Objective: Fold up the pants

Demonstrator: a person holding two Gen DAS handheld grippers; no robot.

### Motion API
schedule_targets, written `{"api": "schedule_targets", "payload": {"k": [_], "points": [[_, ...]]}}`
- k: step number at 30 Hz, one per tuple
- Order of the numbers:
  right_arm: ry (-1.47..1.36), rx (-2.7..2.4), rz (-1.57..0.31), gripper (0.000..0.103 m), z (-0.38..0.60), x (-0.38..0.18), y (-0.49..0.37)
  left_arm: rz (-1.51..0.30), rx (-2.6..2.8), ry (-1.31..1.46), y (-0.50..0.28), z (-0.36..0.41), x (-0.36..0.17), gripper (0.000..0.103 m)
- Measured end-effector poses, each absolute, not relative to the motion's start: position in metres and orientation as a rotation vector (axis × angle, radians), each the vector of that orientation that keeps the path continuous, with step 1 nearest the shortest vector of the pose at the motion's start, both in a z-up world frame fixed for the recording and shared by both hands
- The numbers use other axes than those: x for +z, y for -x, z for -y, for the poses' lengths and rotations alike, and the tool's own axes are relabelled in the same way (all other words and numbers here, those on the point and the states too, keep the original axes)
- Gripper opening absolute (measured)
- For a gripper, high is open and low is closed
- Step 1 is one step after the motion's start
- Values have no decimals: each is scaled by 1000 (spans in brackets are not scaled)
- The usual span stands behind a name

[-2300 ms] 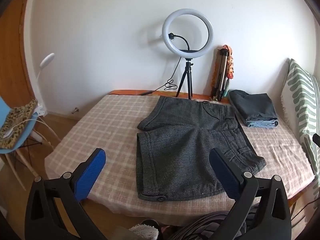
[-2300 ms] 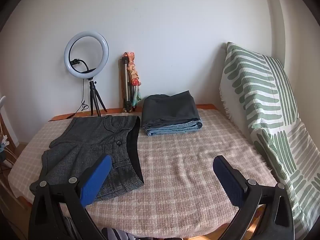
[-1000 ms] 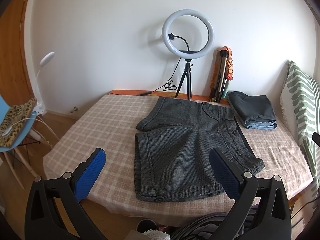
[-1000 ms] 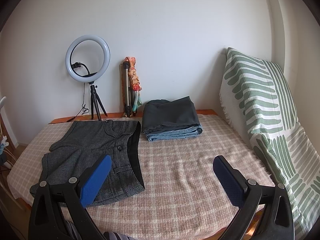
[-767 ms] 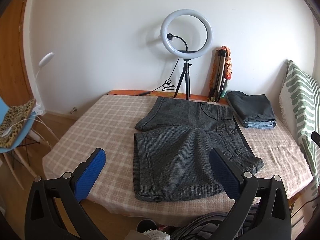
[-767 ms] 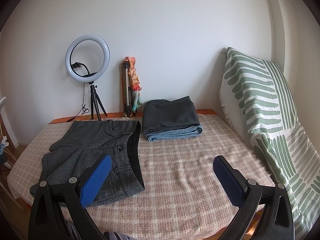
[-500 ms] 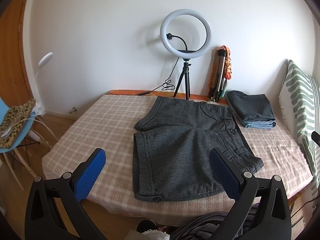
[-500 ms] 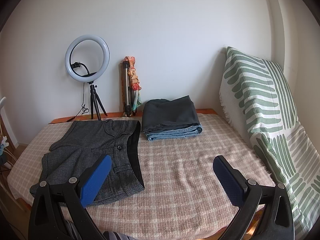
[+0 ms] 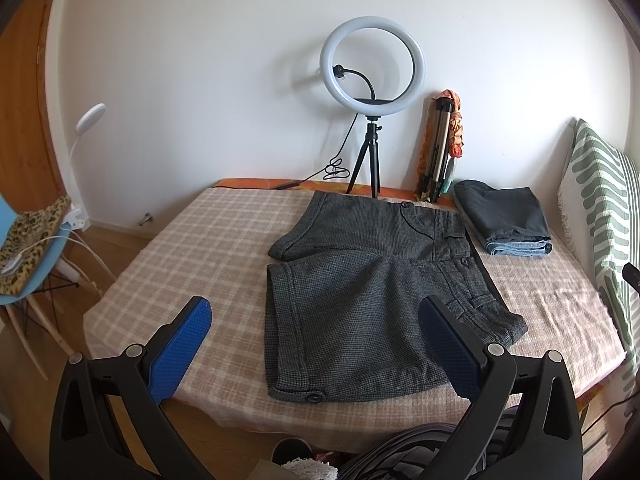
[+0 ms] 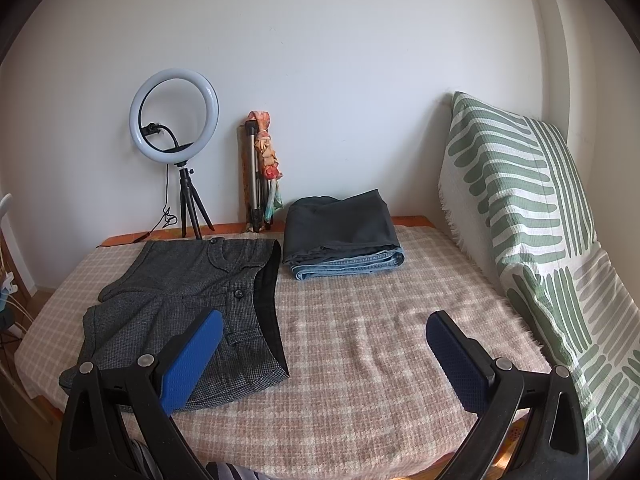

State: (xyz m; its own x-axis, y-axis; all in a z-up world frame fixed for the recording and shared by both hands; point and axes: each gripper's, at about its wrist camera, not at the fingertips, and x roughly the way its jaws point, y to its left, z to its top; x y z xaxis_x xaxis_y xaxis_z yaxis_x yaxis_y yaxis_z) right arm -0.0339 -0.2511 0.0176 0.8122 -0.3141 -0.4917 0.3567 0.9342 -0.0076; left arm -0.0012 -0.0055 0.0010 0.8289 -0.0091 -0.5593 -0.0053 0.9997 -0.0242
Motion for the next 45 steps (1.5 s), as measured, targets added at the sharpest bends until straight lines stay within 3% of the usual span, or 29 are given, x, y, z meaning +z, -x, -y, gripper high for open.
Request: {"api": "schedule_targets", "payload": {"k": [34, 38, 45], "points": [[-42, -275, -546, 103, 258, 1, 21, -666, -85, -38, -16, -7, -26, 103], [29, -178, -559, 102, 259, -3, 11, -681, -140, -83, -23, -14, -39, 97], [178, 39, -612, 94, 256, -25, -16, -771, -259, -207, -31, -6, -69, 64]]}}
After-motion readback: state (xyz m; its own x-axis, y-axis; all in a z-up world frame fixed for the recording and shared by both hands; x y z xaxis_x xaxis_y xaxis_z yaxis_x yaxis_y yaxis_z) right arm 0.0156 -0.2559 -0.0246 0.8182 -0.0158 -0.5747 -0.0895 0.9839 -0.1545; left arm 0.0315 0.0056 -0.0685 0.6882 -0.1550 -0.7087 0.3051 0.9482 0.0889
